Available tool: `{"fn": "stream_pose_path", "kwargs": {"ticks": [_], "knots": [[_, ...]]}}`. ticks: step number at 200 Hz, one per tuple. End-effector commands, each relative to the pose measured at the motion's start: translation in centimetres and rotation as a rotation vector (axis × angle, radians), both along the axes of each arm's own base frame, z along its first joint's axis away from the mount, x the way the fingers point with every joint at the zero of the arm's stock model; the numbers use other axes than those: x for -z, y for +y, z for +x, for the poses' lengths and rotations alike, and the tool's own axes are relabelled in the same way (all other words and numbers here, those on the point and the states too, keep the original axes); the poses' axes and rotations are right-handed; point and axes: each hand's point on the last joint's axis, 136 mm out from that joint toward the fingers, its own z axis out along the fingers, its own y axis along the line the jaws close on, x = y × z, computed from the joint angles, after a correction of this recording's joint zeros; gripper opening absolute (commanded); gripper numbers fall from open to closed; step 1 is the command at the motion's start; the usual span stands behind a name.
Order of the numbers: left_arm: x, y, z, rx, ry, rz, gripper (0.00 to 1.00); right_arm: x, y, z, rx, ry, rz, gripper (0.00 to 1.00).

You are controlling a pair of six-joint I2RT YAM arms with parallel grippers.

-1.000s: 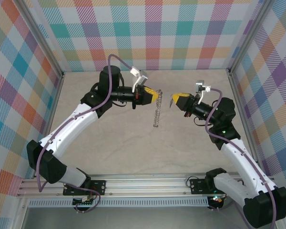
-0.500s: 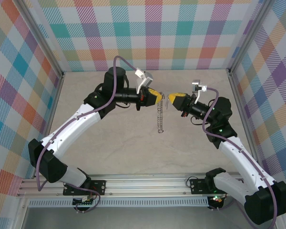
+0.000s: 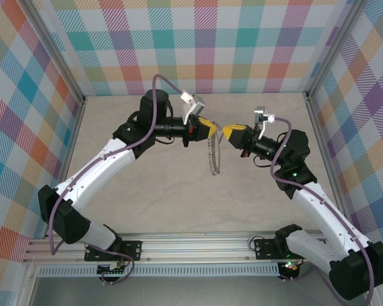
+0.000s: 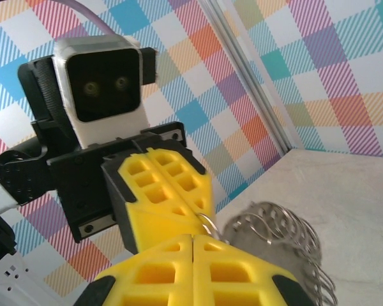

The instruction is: Put the keys on the keyring

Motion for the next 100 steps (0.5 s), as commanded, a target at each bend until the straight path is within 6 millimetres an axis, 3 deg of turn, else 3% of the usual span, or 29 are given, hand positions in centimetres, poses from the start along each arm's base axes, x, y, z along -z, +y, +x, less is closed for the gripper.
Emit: {"fn": "stream_pose_path", "kwargs": {"ticks": [1, 100], "knots": [[-2.4, -0.7, -0.4, 0.02, -0.054, -0.059, 0.0, -2.5, 0.2, -0.7, -0.011, -0.092, 0.014, 0.0], [-2.9, -0.8, -0.6, 0.024, -0.067, -0.066, 0.0, -1.5, 0.7, -0.2, 0.006, -0.072, -0.018, 0.0]]}}
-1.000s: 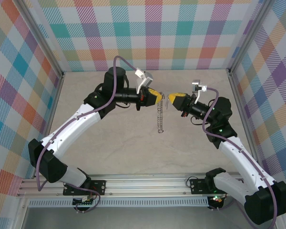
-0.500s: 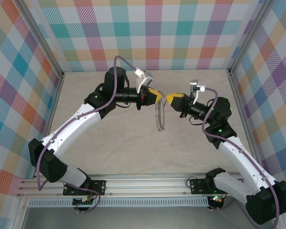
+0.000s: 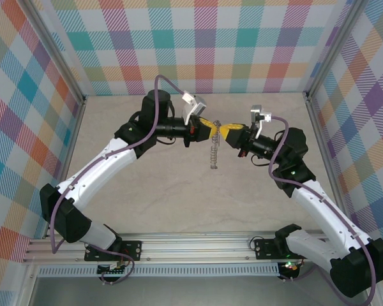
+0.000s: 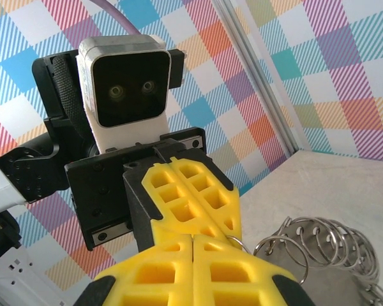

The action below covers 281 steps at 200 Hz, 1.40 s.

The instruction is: Put the keys on the keyring

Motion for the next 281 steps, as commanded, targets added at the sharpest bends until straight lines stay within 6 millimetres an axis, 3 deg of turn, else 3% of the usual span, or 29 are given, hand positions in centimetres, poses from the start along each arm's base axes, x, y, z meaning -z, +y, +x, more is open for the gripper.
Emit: {"fn": "stream_pose_path", "kwargs": {"ticks": [1, 52, 112, 173, 247, 281], "knots": [[-3.3, -0.5, -0.6, 0.021, -0.082, -0.071, 0.0, -1.2, -0.2, -0.2, 0.023, -0.052, -0.001, 0.0], [-3.6, -0.3, -1.1, 0.031, -0.089, -0.077, 0.0, -0.4, -0.6, 0.8, 0.079, -0.037, -0.022, 0.0], [-3.7, -0.2, -1.8, 0.054, -0.089, -0.081, 0.0, -1.0, -0.3, 1.3, 0.078, -0.037, -0.018, 0.0], [-4.7, 0.4, -2.3, 0.043, -0.123, -0.103, 0.0, 1.0, -1.1, 2.5, 0.155, 0.014, -0.054, 0.0], [-5.5, 0.9, -2.3, 0.009, -0.153, -0.123, 0.0, 2.8, -1.6, 2.4, 0.173, 0.067, -0.086, 0.0], [-5.6, 0.9, -2.3, 0.004, -0.153, -0.134, 0.0, 2.5, -0.9, 1.7, 0.106, 0.065, -0.074, 0.0]]}}
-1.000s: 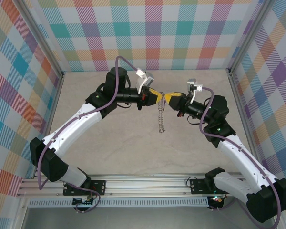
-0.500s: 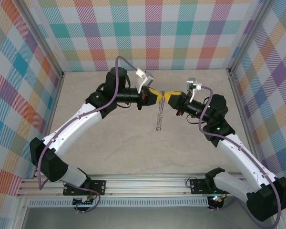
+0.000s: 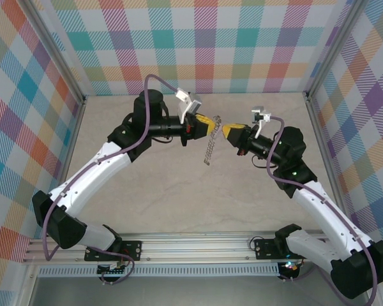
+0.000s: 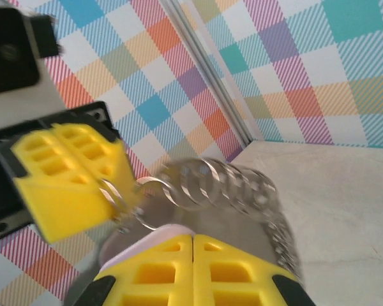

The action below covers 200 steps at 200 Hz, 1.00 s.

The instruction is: Put the keys on the keyring

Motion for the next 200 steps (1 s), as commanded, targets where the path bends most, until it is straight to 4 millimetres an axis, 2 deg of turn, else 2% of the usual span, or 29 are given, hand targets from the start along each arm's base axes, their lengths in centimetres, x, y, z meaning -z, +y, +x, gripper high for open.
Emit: {"fn": "stream_pose_path", "kwargs": {"ticks": [1, 48, 108, 200], "knots": [[-2.5, 0.0, -1.5, 0.038, -0.069, -0.07, 0.0, 0.4, 0.3, -0.3, -0.033, 0.0, -0.006, 0.0], [-2.4, 0.1, -1.4, 0.031, -0.071, -0.067, 0.0, -0.2, 0.3, -0.8, -0.051, -0.024, -0.008, 0.0], [-2.3, 0.0, -1.5, 0.037, -0.073, -0.06, 0.0, -2.2, -2.5, -1.4, 0.116, -0.168, -0.044, 0.0], [-2.0, -0.4, -1.6, 0.062, -0.052, -0.059, 0.0, -4.5, 0.4, -2.2, -0.1, -0.164, 0.073, 0.0]]}}
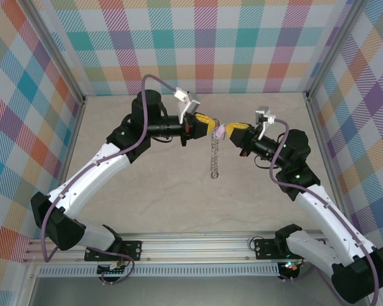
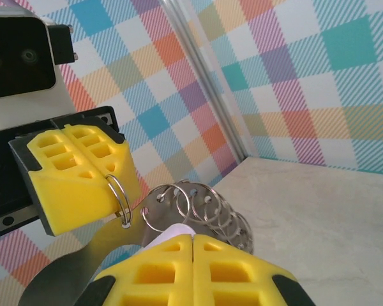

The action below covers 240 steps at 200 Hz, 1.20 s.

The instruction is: Put the keys on the keyring

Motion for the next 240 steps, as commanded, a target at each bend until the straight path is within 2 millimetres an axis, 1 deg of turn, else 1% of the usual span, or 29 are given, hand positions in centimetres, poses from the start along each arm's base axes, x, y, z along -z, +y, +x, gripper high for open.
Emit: {"fn": "stream_pose_path", "kwargs": {"ticks": [1, 11, 27, 63, 85, 97, 107, 124, 150, 170, 206, 221, 240], "knots": [[-1.3, -0.3, -1.2, 0.045, -0.031, -0.034, 0.0, -3.2, 0.7, -1.4, -0.099, -0.078, 0.065, 0.0], [-1.2, -0.4, -1.3, 0.048, -0.028, -0.032, 0.0, -3.1, 0.6, -1.1, -0.08, -0.075, 0.067, 0.0], [-1.2, -0.4, -1.3, 0.05, -0.027, -0.031, 0.0, -3.0, -0.2, -0.4, -0.011, -0.082, 0.063, 0.0], [-0.8, -0.4, -1.5, 0.06, -0.019, -0.023, 0.0, -3.9, -1.1, -0.6, 0.038, -0.103, 0.117, 0.0], [-0.7, -0.4, -1.5, 0.061, -0.018, -0.019, 0.0, -4.7, -0.9, -1.5, -0.005, -0.118, 0.136, 0.0], [-0.7, -0.4, -1.5, 0.06, -0.019, -0.017, 0.0, -5.1, -0.3, -2.2, -0.065, -0.122, 0.132, 0.0], [-0.6, -0.4, -1.5, 0.057, -0.019, -0.015, 0.0, -4.9, 0.4, -2.7, -0.127, -0.114, 0.102, 0.0], [-0.7, -0.4, -1.5, 0.056, -0.02, -0.017, 0.0, -4.4, 0.7, -2.4, -0.14, -0.092, 0.1, 0.0], [-0.7, -0.1, -1.4, 0.04, -0.03, -0.012, 0.0, -3.6, 0.5, -2.0, -0.106, -0.076, 0.073, 0.0], [-0.9, 0.2, -1.6, 0.026, -0.048, -0.006, 0.0, -2.4, -0.5, -1.7, -0.024, -0.066, 0.018, 0.0], [-1.6, 0.7, -1.8, 0.016, -0.075, 0.0, 0.0, 0.6, -2.1, -0.6, 0.107, -0.012, -0.106, 0.0], [-1.8, 0.7, -2.0, 0.02, -0.078, -0.003, 0.0, 1.7, -2.2, -0.2, 0.126, 0.011, -0.139, 0.0], [-2.0, 0.7, -2.1, 0.028, -0.078, -0.007, 0.0, 2.4, -2.1, 0.3, 0.128, 0.031, -0.152, 0.0]]}}
